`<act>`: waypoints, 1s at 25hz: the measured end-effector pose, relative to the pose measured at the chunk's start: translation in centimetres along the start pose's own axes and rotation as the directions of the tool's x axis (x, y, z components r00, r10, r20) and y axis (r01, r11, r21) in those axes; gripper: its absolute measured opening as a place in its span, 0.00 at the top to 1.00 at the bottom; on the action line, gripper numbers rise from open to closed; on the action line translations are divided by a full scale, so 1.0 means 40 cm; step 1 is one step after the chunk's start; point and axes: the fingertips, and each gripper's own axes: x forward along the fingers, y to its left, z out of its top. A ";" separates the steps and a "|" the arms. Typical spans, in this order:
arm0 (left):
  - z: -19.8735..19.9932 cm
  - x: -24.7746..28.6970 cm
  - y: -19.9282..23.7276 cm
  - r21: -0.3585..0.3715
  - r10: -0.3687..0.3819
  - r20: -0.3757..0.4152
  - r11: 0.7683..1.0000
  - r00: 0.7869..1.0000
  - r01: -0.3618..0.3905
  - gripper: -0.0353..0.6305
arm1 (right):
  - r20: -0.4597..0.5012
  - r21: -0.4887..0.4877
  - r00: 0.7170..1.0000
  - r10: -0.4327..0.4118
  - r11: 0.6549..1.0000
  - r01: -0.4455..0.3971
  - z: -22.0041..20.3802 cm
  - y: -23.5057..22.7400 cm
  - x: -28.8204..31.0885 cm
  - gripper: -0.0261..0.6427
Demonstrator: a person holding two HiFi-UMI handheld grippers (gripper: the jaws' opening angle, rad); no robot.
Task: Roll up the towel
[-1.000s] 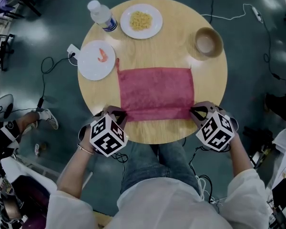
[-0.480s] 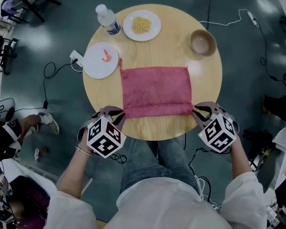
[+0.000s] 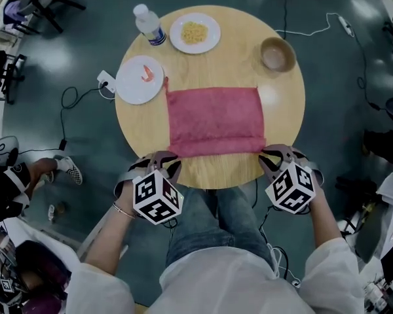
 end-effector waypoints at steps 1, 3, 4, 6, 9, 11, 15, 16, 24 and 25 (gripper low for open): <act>0.000 0.005 -0.001 0.012 0.002 -0.004 1.000 1.000 -0.002 0.87 | -0.006 -0.012 1.000 -0.002 1.000 0.002 -0.002 -0.001 0.005 0.88; -0.003 0.015 0.001 0.032 0.006 -0.012 0.999 1.000 -0.005 0.87 | -0.018 -0.032 1.000 -0.008 0.999 0.008 -0.007 -0.002 0.014 0.88; -0.006 0.020 0.003 0.039 0.008 -0.017 0.999 1.000 -0.007 0.87 | -0.022 -0.038 1.000 -0.010 0.999 0.009 -0.010 -0.001 0.019 0.88; -0.011 0.032 0.005 0.049 0.009 -0.027 0.999 1.000 -0.008 0.87 | -0.029 -0.048 1.000 -0.011 0.999 0.010 -0.016 -0.001 0.027 0.88; -0.015 0.050 0.002 0.061 -0.002 -0.043 0.998 0.999 0.005 0.86 | -0.039 -0.062 0.999 -0.014 0.998 0.012 -0.025 -0.004 0.039 0.88; -0.016 0.060 0.002 0.075 -0.004 -0.054 0.997 0.999 0.008 0.86 | -0.043 -0.070 0.999 -0.010 0.998 0.007 -0.028 -0.004 0.046 0.88; -0.019 0.073 0.009 0.091 0.002 -0.067 0.996 0.998 0.004 0.86 | -0.050 -0.087 0.999 -0.001 0.996 -0.004 -0.030 -0.003 0.061 0.87; -0.019 0.075 0.010 0.094 0.002 -0.069 0.996 0.998 0.005 0.86 | -0.051 -0.089 0.999 0.002 0.996 -0.007 -0.030 -0.003 0.064 0.87; -0.018 0.079 0.014 0.076 -0.006 -0.060 0.997 0.998 0.010 0.86 | -0.048 -0.099 0.999 -0.013 0.995 0.008 -0.023 -0.013 0.071 0.90; -0.018 0.080 0.015 0.068 -0.006 -0.058 0.998 0.998 0.010 0.87 | -0.048 -0.100 0.999 -0.014 0.995 0.009 -0.021 -0.014 0.072 0.90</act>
